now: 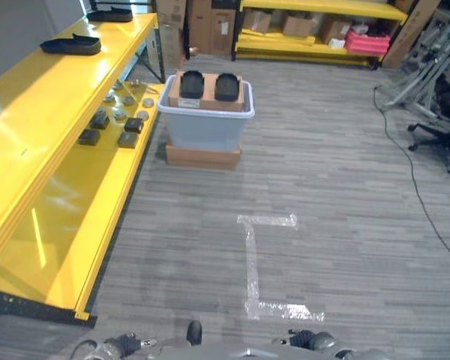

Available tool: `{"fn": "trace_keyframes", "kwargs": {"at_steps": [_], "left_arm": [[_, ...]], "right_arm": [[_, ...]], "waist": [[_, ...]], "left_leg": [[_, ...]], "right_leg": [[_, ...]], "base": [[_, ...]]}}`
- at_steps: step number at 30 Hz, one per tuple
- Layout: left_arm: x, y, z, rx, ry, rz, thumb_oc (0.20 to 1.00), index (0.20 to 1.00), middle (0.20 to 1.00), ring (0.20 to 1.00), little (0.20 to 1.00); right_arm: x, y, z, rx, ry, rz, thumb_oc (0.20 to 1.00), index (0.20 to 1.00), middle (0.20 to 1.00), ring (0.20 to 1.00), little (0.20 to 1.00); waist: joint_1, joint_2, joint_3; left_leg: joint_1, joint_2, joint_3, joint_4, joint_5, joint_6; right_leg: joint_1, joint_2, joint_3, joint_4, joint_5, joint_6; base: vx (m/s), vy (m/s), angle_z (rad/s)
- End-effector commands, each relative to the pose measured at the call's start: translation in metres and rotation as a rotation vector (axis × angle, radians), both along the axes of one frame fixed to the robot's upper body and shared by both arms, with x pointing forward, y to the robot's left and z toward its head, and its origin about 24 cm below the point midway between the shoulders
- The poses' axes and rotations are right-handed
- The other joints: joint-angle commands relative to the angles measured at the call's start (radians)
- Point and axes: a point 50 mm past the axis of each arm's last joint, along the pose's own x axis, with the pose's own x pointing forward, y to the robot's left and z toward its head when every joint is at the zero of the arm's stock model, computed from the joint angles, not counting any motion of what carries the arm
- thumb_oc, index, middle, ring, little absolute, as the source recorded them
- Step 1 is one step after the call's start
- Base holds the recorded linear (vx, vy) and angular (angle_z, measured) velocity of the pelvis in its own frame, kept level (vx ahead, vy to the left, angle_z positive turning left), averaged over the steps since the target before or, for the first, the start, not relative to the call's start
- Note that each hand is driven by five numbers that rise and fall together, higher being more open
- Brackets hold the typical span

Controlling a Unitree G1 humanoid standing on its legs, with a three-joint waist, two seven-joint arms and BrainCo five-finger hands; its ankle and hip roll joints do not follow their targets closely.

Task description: Move parts from the plastic box to the shelf.

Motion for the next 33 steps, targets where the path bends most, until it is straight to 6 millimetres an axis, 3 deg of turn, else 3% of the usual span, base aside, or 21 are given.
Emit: {"fn": "trace_keyframes", "kwargs": {"at_steps": [1, 3, 7, 9, 11, 14, 15, 16, 17, 19, 21, 23, 24, 25, 26, 30, 33], "left_arm": [[0.003, 0.007, 0.002, 0.026, -0.009, 0.049, 1.000, 1.000, 1.000, 1.000, 1.000], [0.009, 0.010, 0.005, 0.030, -0.035, 0.065, 1.000, 1.000, 1.000, 1.000, 1.000], [0.025, 0.004, 0.008, 0.018, -0.079, 0.053, 1.000, 1.000, 1.000, 1.000, 1.000], [0.024, 0.001, 0.007, 0.010, -0.080, 0.059, 1.000, 1.000, 1.000, 1.000, 1.000], [0.020, -0.008, 0.003, -0.021, -0.068, 0.059, 1.000, 1.000, 1.000, 1.000, 1.000], [0.007, -0.022, -0.003, -0.064, -0.039, 0.091, 1.000, 1.000, 1.000, 1.000, 1.000], [0.003, -0.024, -0.005, -0.072, -0.027, 0.092, 1.000, 1.000, 1.000, 1.000, 1.000], [0.003, -0.024, -0.005, -0.072, -0.027, 0.092, 1.000, 1.000, 1.000, 1.000, 1.000], [0.001, -0.025, -0.006, -0.072, -0.022, 0.107, 1.000, 1.000, 1.000, 1.000, 1.000], [0.000, -0.025, -0.006, -0.074, -0.018, 0.117, 1.000, 1.000, 1.000, 1.000, 1.000], [-0.009, -0.027, -0.008, -0.077, 0.005, 0.116, 1.000, 1.000, 1.000, 1.000, 1.000], [-0.016, -0.025, -0.009, -0.074, 0.015, 0.133, 1.000, 1.000, 1.000, 1.000, 1.000], [-0.016, -0.025, -0.009, -0.074, 0.015, 0.133, 1.000, 1.000, 1.000, 1.000, 1.000], [-0.020, -0.020, -0.009, -0.057, 0.023, 0.148, 1.000, 1.000, 1.000, 1.000, 1.000], [-0.021, -0.019, -0.009, -0.052, 0.028, 0.144, 1.000, 1.000, 1.000, 1.000, 1.000], [-0.028, -0.013, -0.009, -0.035, 0.051, 0.143, 1.000, 1.000, 1.000, 1.000, 1.000], [-0.039, -0.008, -0.010, -0.025, 0.081, 0.159, 1.000, 1.000, 1.000, 1.000, 1.000]], "right_arm": [[0.005, -0.019, 0.006, -0.049, -0.017, 0.024, 1.000, 1.000, 1.000, 1.000, 1.000], [0.005, -0.021, 0.006, -0.055, -0.019, 0.027, 1.000, 1.000, 1.000, 1.000, 1.000], [-0.001, -0.029, 0.007, -0.088, 0.011, 0.014, 1.000, 1.000, 1.000, 1.000, 1.000], [-0.005, -0.031, 0.006, -0.091, 0.022, 0.009, 1.000, 1.000, 1.000, 1.000, 1.000], [-0.020, -0.034, 0.004, -0.095, 0.066, -0.012, 1.000, 1.000, 1.000, 1.000, 1.000], [-0.027, -0.040, 0.004, -0.096, 0.078, -0.059, 1.000, 1.000, 1.000, 1.000, 1.000], [-0.026, -0.042, 0.005, -0.095, 0.070, -0.072, 1.000, 1.000, 1.000, 1.000, 1.000], [-0.026, -0.042, 0.005, -0.095, 0.070, -0.072, 1.000, 1.000, 1.000, 1.000, 1.000], [-0.023, -0.047, 0.007, -0.109, 0.055, -0.076, 1.000, 1.000, 1.000, 1.000, 1.000], [-0.025, -0.054, 0.009, -0.132, 0.064, -0.098, 1.000, 1.000, 1.000, 1.000, 1.000], [-0.029, -0.063, 0.011, -0.151, 0.059, -0.157, 1.000, 1.000, 1.000, 1.000, 1.000], [-0.028, -0.069, 0.014, -0.155, 0.029, -0.228, 1.000, 1.000, 1.000, 1.000, 1.000], [-0.028, -0.070, 0.014, -0.155, 0.029, -0.229, 1.000, 1.000, 1.000, 1.000, 1.000], [-0.026, -0.072, 0.015, -0.164, 0.014, -0.239, 1.000, 1.000, 1.000, 1.000, 1.000], [-0.026, -0.072, 0.015, -0.169, 0.015, -0.228, 1.000, 1.000, 1.000, 1.000, 1.000], [-0.026, -0.066, 0.013, -0.160, 0.031, -0.195, 1.000, 1.000, 1.000, 1.000, 1.000], [-0.031, -0.055, 0.008, -0.118, 0.041, -0.227, 1.000, 1.000, 1.000, 1.000, 1.000]], "waist": [[0.006, 0.034, 0.008], [-0.005, 0.040, 0.012], [-0.049, 0.034, 0.023], [-0.058, 0.037, 0.021], [-0.071, 0.041, 0.009], [-0.061, 0.057, 0.010], [-0.057, 0.052, 0.018], [-0.057, 0.053, 0.018], [-0.046, 0.035, 0.041], [-0.030, 0.017, 0.054], [-0.016, 0.016, 0.056], [-0.005, 0.029, 0.057], [-0.004, 0.028, 0.059], [0.011, 0.044, 0.061], [0.016, 0.045, 0.063], [0.037, 0.047, 0.058], [0.052, 0.045, 0.027]], "left_leg": [[-0.053, 0.023, 0.015, 0.095, -0.034, -0.011], [0.001, 0.035, 0.015, 0.060, -0.055, -0.022], [0.113, 0.043, 0.000, -0.003, -0.107, -0.042], [0.128, 0.046, -0.007, -0.004, -0.118, -0.046], [0.158, 0.068, -0.025, 0.030, -0.148, -0.064], [0.100, 0.051, -0.047, 0.258, -0.074, -0.104], [0.065, 0.037, -0.047, 0.341, -0.044, -0.119], [0.063, 0.037, -0.047, 0.345, -0.046, -0.120], [-0.002, 0.030, -0.011, 0.467, -0.010, -0.144], [-0.081, 0.043, 0.045, 0.440, -0.023, -0.136], [-0.136, 0.049, 0.087, 0.332, -0.056, -0.112], [-0.164, 0.074, 0.085, 0.189, -0.013, -0.103], [-0.158, 0.073, 0.085, 0.185, -0.011, -0.102], [-0.192, 0.102, 0.056, 0.073, 0.071, -0.110], [-0.208, 0.112, 0.056, 0.025, 0.085, -0.114], [-0.203, 0.119, 0.039, -0.002, 0.111, -0.118], [-0.187, 0.106, 0.034, 0.030, 0.103, -0.093]], "right_leg": [[0.028, -0.030, -0.079, -0.318, 0.293, -0.005], [0.004, -0.068, -0.156, -0.457, 0.268, -0.022], [-0.076, -0.084, -0.141, -0.651, 0.398, 0.000], [-0.085, -0.085, -0.135, -0.653, 0.410, 0.003], [-0.071, -0.063, -0.120, -0.617, 0.380, -0.018], [-0.022, -0.043, -0.137, -0.609, 0.350, -0.057], [-0.004, -0.044, -0.133, -0.610, 0.346, -0.063], [-0.004, -0.044, -0.133, -0.610, 0.346, -0.063], [0.026, -0.050, -0.130, -0.602, 0.328, -0.075], [0.059, -0.062, -0.137, -0.607, 0.308, -0.084], [0.103, -0.058, -0.135, -0.627, 0.289, -0.082], [0.130, -0.041, -0.128, -0.642, 0.272, -0.076], [0.133, -0.042, -0.127, -0.643, 0.271, -0.075], [0.158, -0.024, -0.122, -0.646, 0.247, -0.077], [0.172, -0.022, -0.119, -0.646, 0.234, -0.078], [0.216, -0.016, -0.098, -0.654, 0.212, -0.069], [0.253, -0.032, -0.070, -0.627, 0.181, -0.051]], "base": [[0.36, 0.051, -0.08], [0.36, -0.031, -0.20], [0.42, -0.125, -0.14], [0.36, -0.181, 0.28], [0.46, -0.356, 0.54], [0.31, -0.294, 0.33], [0.15, -0.145, -0.05], [0.22, -0.240, -0.27], [0.22, -0.245, -0.22], [0.27, -0.232, 0.05], [0.31, -0.097, 0.16], [0.27, -0.029, 0.01], [0.31, 0.011, -0.14], [0.33, 0.023, -0.32], [0.41, 0.037, -0.38], [0.29, 0.071, -0.26], [0.25, 0.153, -0.53]]}}
